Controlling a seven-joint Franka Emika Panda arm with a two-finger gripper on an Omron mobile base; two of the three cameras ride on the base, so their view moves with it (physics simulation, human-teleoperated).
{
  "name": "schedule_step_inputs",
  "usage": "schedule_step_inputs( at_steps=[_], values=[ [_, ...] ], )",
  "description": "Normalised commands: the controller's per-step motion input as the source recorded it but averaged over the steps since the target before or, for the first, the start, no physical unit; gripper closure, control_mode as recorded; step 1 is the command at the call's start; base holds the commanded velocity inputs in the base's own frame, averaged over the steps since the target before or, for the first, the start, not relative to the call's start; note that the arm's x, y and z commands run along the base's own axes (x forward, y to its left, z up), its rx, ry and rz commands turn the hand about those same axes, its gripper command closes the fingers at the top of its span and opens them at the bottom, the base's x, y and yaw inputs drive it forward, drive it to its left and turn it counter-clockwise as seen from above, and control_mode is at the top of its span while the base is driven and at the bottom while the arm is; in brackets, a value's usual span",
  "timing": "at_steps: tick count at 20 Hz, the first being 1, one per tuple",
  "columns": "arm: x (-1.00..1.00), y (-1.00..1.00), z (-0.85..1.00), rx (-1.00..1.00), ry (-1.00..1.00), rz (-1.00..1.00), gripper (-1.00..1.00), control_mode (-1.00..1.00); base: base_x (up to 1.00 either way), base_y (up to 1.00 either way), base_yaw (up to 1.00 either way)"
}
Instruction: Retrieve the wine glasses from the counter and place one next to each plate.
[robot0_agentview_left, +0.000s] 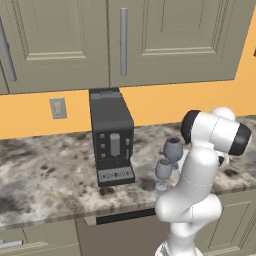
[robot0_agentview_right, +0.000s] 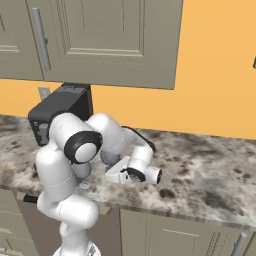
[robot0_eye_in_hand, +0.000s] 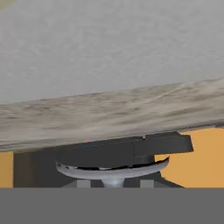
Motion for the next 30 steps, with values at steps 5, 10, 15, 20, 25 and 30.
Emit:
schedule_step_inputs(
  at_steps=[5, 10, 15, 20, 25, 30],
  values=[
    [-0.52, -0.42, 0.81, 0.06, 0.0, -0.11, 1.0, -1.0, 0.0, 0.0, 0.0],
    [-0.6, -0.33, 1.0, 0.11, -0.03, -0.08, 1.0, -1.0, 0.0, 0.0, 0.0],
    [-0.79, 0.02, 1.0, 0.0, -0.13, -0.1, 1.0, -1.0, 0.0, 0.0, 0.0],
    [-0.53, 0.14, 0.86, 0.0, -0.06, -0.09, 1.0, -1.0, 0.0, 0.0, 0.0],
    [-0.48, 0.36, 0.89, -0.04, -0.09, -0.09, 1.0, -1.0, 0.0, 0.0, 0.0],
    [-0.23, 0.28, 0.29, -0.03, -0.04, -0.04, 1.0, 1.0, -0.5, 0.46, -0.07]
  ],
)
